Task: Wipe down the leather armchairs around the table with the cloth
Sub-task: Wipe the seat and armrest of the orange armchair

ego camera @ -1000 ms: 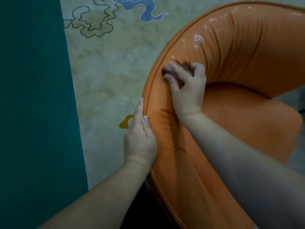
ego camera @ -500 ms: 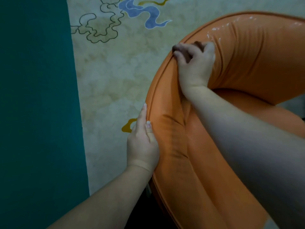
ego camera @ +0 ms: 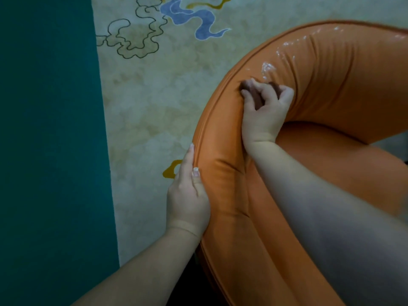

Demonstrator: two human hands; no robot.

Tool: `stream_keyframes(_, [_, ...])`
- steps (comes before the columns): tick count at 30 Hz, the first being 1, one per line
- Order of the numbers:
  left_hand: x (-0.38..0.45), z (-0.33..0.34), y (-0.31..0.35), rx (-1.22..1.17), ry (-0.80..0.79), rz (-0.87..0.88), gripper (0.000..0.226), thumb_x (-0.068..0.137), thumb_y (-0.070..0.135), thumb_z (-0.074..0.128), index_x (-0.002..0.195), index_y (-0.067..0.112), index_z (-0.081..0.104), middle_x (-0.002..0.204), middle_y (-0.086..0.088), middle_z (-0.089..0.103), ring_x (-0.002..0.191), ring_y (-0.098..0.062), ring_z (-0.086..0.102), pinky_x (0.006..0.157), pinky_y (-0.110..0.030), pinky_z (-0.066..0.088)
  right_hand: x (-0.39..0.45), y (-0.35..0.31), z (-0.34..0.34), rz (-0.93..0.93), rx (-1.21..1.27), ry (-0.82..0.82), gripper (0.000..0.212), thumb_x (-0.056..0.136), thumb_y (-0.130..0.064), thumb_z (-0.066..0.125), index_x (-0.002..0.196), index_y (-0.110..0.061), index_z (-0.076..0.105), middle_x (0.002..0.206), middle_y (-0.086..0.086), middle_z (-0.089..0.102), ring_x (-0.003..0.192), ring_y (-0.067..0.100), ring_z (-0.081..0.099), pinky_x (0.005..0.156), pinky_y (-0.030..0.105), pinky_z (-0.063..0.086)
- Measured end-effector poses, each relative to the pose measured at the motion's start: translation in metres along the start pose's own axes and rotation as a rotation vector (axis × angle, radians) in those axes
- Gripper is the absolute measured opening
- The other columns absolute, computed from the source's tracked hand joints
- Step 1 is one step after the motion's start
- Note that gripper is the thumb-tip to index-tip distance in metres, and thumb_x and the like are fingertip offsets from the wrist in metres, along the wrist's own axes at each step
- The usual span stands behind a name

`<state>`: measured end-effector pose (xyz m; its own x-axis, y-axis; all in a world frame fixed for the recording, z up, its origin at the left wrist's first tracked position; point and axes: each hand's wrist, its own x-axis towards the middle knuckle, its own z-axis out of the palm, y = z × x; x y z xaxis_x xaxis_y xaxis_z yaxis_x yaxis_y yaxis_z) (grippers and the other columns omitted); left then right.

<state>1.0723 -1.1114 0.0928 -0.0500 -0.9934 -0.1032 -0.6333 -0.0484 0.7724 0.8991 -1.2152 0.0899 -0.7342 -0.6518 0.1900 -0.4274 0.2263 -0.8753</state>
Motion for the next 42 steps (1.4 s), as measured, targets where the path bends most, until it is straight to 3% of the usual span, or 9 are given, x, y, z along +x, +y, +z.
stream_keyframes(8, [0.001,-0.005,0.01,0.081,-0.048,-0.019,0.047,0.101,0.028,0.03,0.142,0.048,0.019,0.141,0.001,0.05,0.114,-0.026,0.057,0.085,-0.025,0.042,-0.027,0.001,-0.038,0.084,0.019,-0.235,0.019,0.083,-0.018,0.074,0.102,-0.014,0.072,0.111,0.003,0.041,0.096,0.009,0.052,0.087,0.007,0.043])
stream_keyframes(11, [0.003,-0.01,0.015,0.134,-0.132,-0.036,0.049,0.1,0.038,0.023,0.144,0.051,0.009,0.143,0.001,0.049,0.109,-0.027,0.058,0.081,-0.031,0.047,-0.026,-0.005,-0.051,0.184,0.078,-0.283,0.015,0.086,-0.022,0.072,0.101,-0.026,0.072,0.112,-0.001,0.041,0.083,-0.007,0.055,0.054,0.01,0.05])
stream_keyframes(17, [0.057,-0.011,0.026,0.223,-0.243,0.069,0.051,0.102,0.039,0.023,0.151,0.04,0.009,0.155,0.008,0.029,0.136,-0.017,0.037,0.104,-0.029,0.034,-0.034,-0.003,-0.058,0.319,0.122,-0.192,0.024,0.087,-0.024,0.07,0.111,-0.027,0.071,0.12,0.001,0.047,0.105,0.0,0.052,0.087,-0.004,0.033])
stream_keyframes(22, [0.12,0.005,0.049,0.259,-0.302,0.154,0.05,0.103,0.037,0.025,0.151,0.037,0.014,0.154,0.007,0.031,0.136,-0.019,0.038,0.102,-0.029,0.034,-0.029,-0.002,-0.058,0.38,0.171,-0.086,0.021,0.087,-0.024,0.069,0.104,-0.036,0.068,0.117,-0.002,0.05,0.1,-0.006,0.053,0.082,-0.006,0.032])
stream_keyframes(26, [0.174,0.027,0.077,0.244,-0.376,0.206,0.047,0.103,0.037,0.026,0.15,0.032,0.025,0.151,0.002,0.039,0.133,-0.024,0.041,0.104,-0.03,0.033,-0.009,-0.004,-0.062,0.395,0.203,0.017,0.023,0.089,-0.024,0.067,0.108,-0.036,0.067,0.117,-0.003,0.054,0.098,-0.016,0.052,0.086,-0.004,0.034])
stream_keyframes(31, [0.224,0.061,0.111,0.153,-0.448,0.184,0.044,0.103,0.036,0.028,0.144,0.028,0.04,0.144,-0.001,0.048,0.13,-0.024,0.044,0.103,-0.025,0.032,0.021,-0.006,-0.053,0.417,0.251,0.135,0.027,0.09,-0.026,0.067,0.116,-0.027,0.068,0.121,-0.002,0.062,0.11,0.0,0.057,0.104,0.026,0.043])
stream_keyframes(36, [0.224,0.065,0.1,0.11,-0.36,0.204,0.041,0.101,0.036,0.031,0.14,0.037,0.044,0.136,0.0,0.056,0.12,-0.027,0.053,0.094,-0.029,0.04,0.068,-0.005,-0.018,0.334,0.084,0.194,0.029,0.095,-0.03,0.059,0.123,-0.028,0.066,0.121,0.0,0.048,0.117,0.005,0.048,0.101,0.007,0.028])
stream_keyframes(39, [0.224,0.066,0.1,0.11,-0.376,0.217,0.046,0.098,0.042,0.026,0.141,0.039,0.042,0.137,0.0,0.056,0.118,-0.028,0.054,0.093,-0.03,0.041,0.066,-0.005,0.008,0.323,-0.205,0.148,0.033,0.096,-0.043,0.051,0.128,-0.043,0.058,0.133,0.001,0.042,0.125,0.021,0.039,0.101,0.035,0.031])
stream_keyframes(42, [0.22,0.066,0.1,0.103,-0.377,0.213,0.056,0.089,0.049,0.019,0.142,0.043,0.039,0.136,0.001,0.056,0.115,-0.029,0.055,0.09,-0.03,0.042,0.039,-0.007,0.013,0.285,-0.266,0.187,0.043,0.091,-0.051,0.048,0.133,-0.045,0.053,0.133,0.006,0.043,0.12,0.027,0.042,0.098,0.04,0.035])
